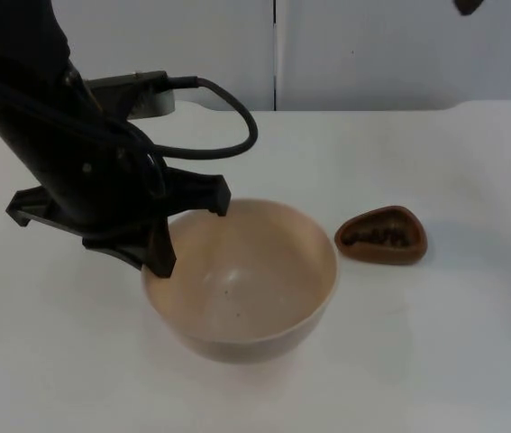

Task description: Pick up the bowl with the left hand and pour the coffee beans from the cup into the bowl with the right hand.

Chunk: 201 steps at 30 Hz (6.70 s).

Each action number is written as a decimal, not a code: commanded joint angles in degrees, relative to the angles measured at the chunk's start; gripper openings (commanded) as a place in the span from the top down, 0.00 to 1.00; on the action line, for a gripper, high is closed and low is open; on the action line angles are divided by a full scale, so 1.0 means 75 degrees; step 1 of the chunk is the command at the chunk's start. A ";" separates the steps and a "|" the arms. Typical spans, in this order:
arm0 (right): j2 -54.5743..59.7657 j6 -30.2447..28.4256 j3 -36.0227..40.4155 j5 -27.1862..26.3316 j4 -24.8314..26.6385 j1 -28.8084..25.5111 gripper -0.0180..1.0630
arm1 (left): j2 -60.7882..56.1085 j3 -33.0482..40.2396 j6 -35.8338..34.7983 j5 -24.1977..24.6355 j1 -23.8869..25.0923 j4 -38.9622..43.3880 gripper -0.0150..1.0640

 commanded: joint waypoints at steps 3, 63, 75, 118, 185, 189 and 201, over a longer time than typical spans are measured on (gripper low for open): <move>0.0516 0.0095 -0.0550 0.0322 -0.0246 0.0223 0.04 | -0.0110 -0.0057 -0.0034 -0.0109 -0.0037 -0.0109 0.99; 0.3657 0.1246 0.0554 -0.2285 -0.0958 0.0443 0.24 | -0.0110 -0.0057 -0.0034 -0.0190 -0.0037 -0.0218 0.99; 0.3657 0.2043 0.1687 -0.3602 -0.1024 0.0443 0.24 | -0.0110 -0.0057 -0.0034 -0.0233 -0.0037 -0.0233 0.99; 0.3108 0.2098 0.1706 -0.3849 -0.0954 0.0443 0.98 | -0.0110 -0.0057 -0.0034 -0.0320 -0.0037 -0.0284 0.99; -0.0720 0.1702 0.1693 -0.1197 -0.2684 0.2884 0.98 | -0.0097 -0.0057 -0.0402 -0.0366 -0.0037 0.0034 0.99; -0.0571 0.2239 0.1693 -0.1179 -0.3520 0.3317 0.98 | -0.0097 -0.0057 -0.0402 -0.0366 -0.0037 0.0034 0.99; -0.0308 0.2931 0.1693 -0.1197 -0.5381 0.4298 0.98 | -0.0097 -0.0057 -0.0400 -0.0366 -0.0037 0.0023 0.99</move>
